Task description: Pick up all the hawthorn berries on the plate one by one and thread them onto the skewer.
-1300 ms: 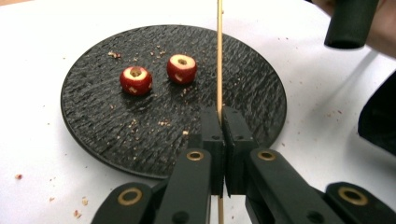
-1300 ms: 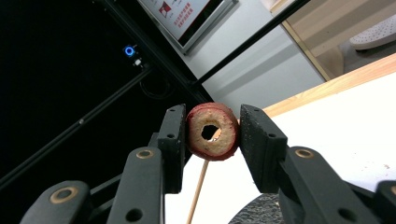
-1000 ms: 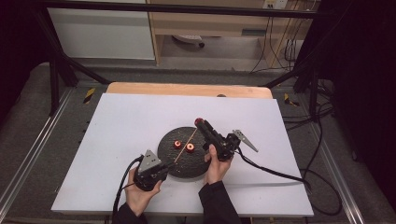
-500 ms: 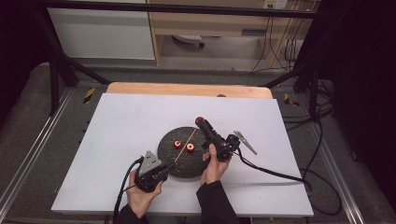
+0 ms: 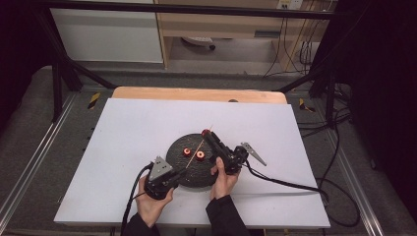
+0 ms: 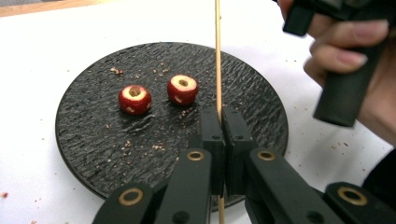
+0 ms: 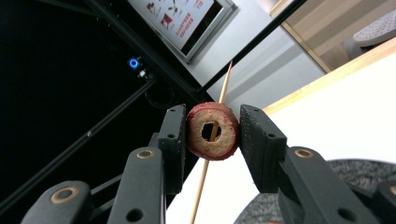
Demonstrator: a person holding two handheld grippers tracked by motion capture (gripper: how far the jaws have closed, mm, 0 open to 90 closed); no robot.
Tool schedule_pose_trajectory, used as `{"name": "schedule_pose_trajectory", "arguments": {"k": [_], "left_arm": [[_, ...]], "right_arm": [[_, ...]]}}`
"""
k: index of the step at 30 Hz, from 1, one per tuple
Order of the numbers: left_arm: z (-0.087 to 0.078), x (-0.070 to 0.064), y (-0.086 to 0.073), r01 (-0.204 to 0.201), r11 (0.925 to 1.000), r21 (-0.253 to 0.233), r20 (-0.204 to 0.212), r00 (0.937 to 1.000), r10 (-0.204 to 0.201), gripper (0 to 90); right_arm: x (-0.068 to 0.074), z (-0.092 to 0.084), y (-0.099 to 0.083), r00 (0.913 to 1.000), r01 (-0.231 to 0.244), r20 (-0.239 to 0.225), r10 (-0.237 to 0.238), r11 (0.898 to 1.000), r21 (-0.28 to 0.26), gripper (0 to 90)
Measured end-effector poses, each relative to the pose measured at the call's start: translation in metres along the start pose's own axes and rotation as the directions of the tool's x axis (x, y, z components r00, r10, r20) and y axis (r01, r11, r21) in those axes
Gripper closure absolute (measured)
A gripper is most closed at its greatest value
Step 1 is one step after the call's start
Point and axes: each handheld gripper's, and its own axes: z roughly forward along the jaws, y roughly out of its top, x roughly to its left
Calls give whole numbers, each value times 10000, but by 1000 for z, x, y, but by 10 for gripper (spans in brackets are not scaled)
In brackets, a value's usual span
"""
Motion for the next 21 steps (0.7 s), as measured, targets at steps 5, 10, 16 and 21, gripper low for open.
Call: {"name": "schedule_pose_trajectory", "arguments": {"k": [5, 10, 16, 21], "left_arm": [[4, 1, 7, -139, 9999, 76, 27, 9999, 139, 884], [8, 1, 14, -230, 9997, 84, 79, 9997, 230, 883], [11, -1, 18, -268, 9996, 98, 87, 9996, 267, 884], [13, -1, 20, -315, 9994, 128, 122, 9994, 314, 884]], "right_arm": [[0, -4, -7, 10000, 39, -19, -38, 9991, 422, 629], [2, -9, -11, 9999, 128, -101, -119, 9959, 898, 626], [4, -14, -14, 9995, 252, -197, -227, 9901, 1384, 624], [4, -16, -18, 9994, 255, -296, -203, 9822, 1861, 623]]}}
